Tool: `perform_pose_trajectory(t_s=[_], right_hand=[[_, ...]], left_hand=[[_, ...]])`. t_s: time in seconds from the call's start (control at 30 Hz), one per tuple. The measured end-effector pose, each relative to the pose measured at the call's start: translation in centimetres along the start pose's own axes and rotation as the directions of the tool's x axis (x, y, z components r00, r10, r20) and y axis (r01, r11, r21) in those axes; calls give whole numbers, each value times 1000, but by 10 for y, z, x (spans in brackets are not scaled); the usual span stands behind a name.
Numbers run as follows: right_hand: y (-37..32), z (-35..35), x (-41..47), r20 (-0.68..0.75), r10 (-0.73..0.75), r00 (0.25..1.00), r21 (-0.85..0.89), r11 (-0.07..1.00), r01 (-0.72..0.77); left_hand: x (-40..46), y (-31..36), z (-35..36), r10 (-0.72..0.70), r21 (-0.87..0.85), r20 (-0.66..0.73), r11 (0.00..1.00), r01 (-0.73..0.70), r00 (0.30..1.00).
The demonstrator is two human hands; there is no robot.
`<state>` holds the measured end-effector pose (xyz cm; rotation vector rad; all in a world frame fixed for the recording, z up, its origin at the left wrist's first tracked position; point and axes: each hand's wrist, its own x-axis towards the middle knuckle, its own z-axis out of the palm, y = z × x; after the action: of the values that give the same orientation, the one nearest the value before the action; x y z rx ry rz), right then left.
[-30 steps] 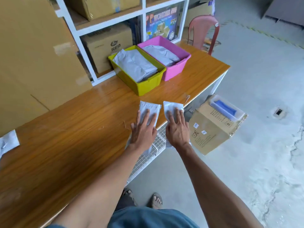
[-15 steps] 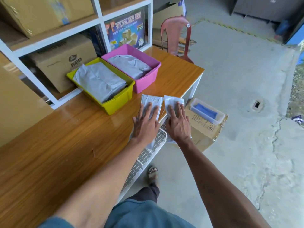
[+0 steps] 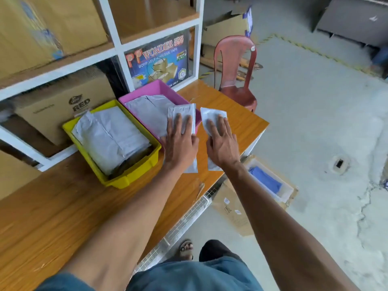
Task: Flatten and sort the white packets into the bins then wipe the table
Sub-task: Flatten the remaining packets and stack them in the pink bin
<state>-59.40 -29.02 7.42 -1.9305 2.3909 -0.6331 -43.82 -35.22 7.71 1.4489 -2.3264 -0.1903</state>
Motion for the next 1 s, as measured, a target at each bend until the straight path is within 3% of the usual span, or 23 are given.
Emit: perform_pose_trajectory(t_s=[0.2, 0.4, 0.67, 1.0], right_hand=[[-13, 21, 92, 61, -135, 989, 88, 988, 129], [-32, 51, 181, 157, -303, 940, 121, 950, 286], [-55, 92, 251, 295, -450, 843, 145, 893, 426], [-59, 134, 287, 373, -537, 757, 119, 837, 535]], left_hand=[[58, -16, 4, -235, -14, 36, 972, 235, 971], [117, -48, 11, -493, -29, -11, 870, 493, 870], [156, -61, 14, -652, -4, -59, 757, 653, 756], [192, -86, 41, -704, 136, -21, 701, 700, 710]])
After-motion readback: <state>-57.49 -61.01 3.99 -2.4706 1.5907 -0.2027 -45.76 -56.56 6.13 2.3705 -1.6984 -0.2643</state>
